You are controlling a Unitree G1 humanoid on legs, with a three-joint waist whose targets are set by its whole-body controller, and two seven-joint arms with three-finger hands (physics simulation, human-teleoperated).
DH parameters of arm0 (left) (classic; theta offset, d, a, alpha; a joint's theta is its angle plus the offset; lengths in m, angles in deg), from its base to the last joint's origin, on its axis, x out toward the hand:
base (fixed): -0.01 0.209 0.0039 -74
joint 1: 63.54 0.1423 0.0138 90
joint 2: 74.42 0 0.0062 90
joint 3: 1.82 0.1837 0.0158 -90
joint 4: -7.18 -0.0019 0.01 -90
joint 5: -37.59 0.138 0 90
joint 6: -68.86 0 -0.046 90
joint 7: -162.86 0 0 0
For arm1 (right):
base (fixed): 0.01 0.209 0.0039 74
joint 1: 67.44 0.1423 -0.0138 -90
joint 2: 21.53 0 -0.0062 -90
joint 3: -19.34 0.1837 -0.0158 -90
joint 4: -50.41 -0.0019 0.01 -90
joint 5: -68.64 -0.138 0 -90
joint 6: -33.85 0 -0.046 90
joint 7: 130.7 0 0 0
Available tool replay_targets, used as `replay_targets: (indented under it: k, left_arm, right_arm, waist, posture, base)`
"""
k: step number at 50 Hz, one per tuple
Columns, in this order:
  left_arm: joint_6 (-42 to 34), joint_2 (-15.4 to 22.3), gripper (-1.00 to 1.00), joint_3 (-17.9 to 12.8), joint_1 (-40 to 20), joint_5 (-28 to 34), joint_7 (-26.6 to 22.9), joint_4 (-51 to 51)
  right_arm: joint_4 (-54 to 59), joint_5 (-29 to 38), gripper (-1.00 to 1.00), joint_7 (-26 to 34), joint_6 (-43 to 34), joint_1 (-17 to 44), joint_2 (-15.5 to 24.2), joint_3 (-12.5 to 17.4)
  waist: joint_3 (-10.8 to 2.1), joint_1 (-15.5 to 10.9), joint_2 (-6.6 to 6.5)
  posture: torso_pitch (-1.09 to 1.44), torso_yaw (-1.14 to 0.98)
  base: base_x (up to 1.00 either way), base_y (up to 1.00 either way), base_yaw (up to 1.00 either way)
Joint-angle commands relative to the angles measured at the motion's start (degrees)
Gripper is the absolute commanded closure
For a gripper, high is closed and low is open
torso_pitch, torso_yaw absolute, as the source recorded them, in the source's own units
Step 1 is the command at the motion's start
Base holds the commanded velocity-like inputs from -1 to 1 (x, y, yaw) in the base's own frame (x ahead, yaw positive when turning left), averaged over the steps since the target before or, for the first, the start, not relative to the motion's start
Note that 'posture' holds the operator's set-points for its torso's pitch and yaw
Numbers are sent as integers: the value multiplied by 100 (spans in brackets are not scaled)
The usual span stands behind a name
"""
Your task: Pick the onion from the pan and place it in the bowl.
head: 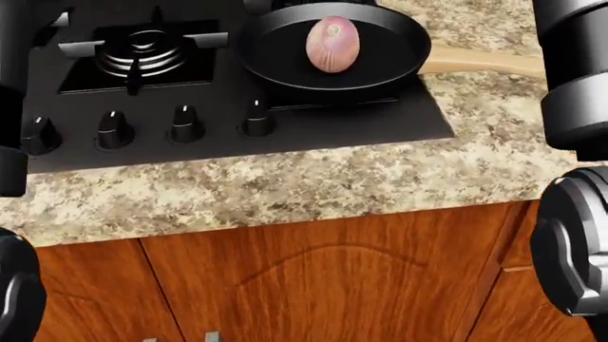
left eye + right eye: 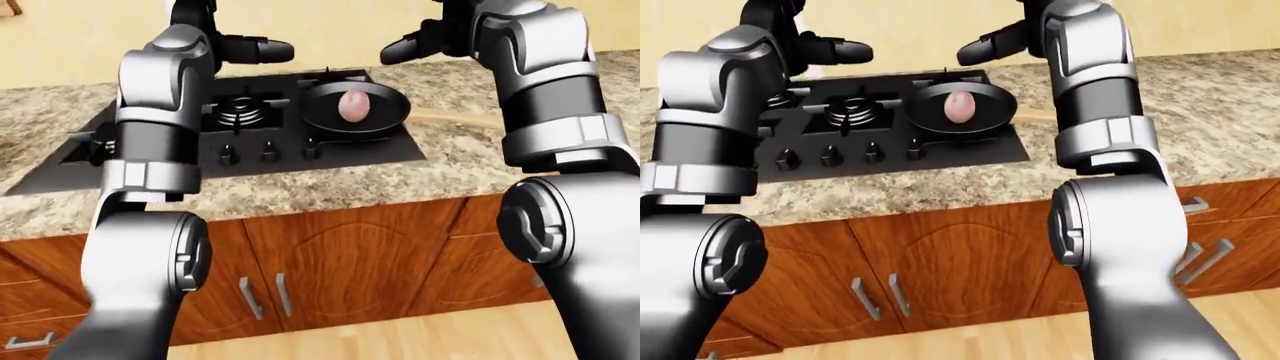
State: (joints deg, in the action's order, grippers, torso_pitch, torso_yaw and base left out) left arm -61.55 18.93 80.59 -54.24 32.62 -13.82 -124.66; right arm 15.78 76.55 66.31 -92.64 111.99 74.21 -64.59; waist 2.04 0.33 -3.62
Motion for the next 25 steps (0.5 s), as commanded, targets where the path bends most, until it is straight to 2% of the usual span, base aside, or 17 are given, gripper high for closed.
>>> replay_targets:
  k: [1,2,5,10,12,13,14,15,16,17,19,23,25]
  left_arm:
    - [111,49,-100,-16,-226,15,16,146]
    - [103,55,-100,-17,-237,14,15,148]
    - [126,56,-100,-15,-235,17,14,123]
    - [114,53,-100,-14,-230,13,14,141]
    - [138,53,-100,-13,-240,16,12,103]
    - [162,49,-100,-11,-236,20,10,75]
    - [171,51,-100,-10,-240,22,9,62]
    - [171,56,-100,-13,-250,24,10,47]
    - [163,59,-100,-13,-261,24,10,49]
    - [142,61,-100,-11,-272,25,13,65]
    - [123,60,-100,-11,-284,25,16,78]
    - [127,46,-100,-9,-272,26,24,83]
    - [126,44,-100,-10,-241,26,26,104]
  right_arm:
    - [-160,-1,-100,-17,132,229,71,17]
    - [-156,-1,-100,-15,128,242,74,20]
    - [-138,-2,-100,-22,148,235,69,24]
    - [-88,11,-100,-11,155,290,65,13]
    - [-48,20,-100,-10,169,319,62,8]
    - [-29,25,-100,-12,180,324,57,6]
    - [-22,28,-100,-8,178,335,60,6]
    - [-16,34,-100,-2,171,352,61,2]
    - [-17,38,-100,4,165,364,63,1]
    - [-19,42,-100,7,159,373,65,1]
    - [-30,46,-100,12,149,377,63,1]
    - [-49,53,-100,6,151,349,57,8]
    - [-63,51,-100,2,159,312,45,10]
  waist:
    - [-195,52,-108]
    - [-168,64,-124]
    - [-214,19,15]
    - [-153,-47,290]
    - [-170,-92,489]
    - [-200,-120,643]
    - [-254,-136,857]
    - [-190,-110,607]
    - [-169,-127,748]
    - [-161,-113,749]
    - [-203,-85,659]
    - [-102,-62,457]
    - [-171,-49,330]
  posture:
    - [0,0]
    - [0,0]
    - [0,0]
    - [0,0]
    - [0,0]
    - [0,0]
    - [0,0]
    - [0,0]
    - [0,0]
    - [0,0]
    - [0,0]
    - [0,0]
    - [0,0]
  base:
    - [27,0,0]
    - [26,0,0]
    - [26,0,0]
    - [26,0,0]
    - [26,0,0]
    - [27,0,0]
    - [26,0,0]
    - [26,0,0]
    - [26,0,0]
    - [26,0,0]
    - [26,0,0]
    - [23,0,0]
    - [14,0,0]
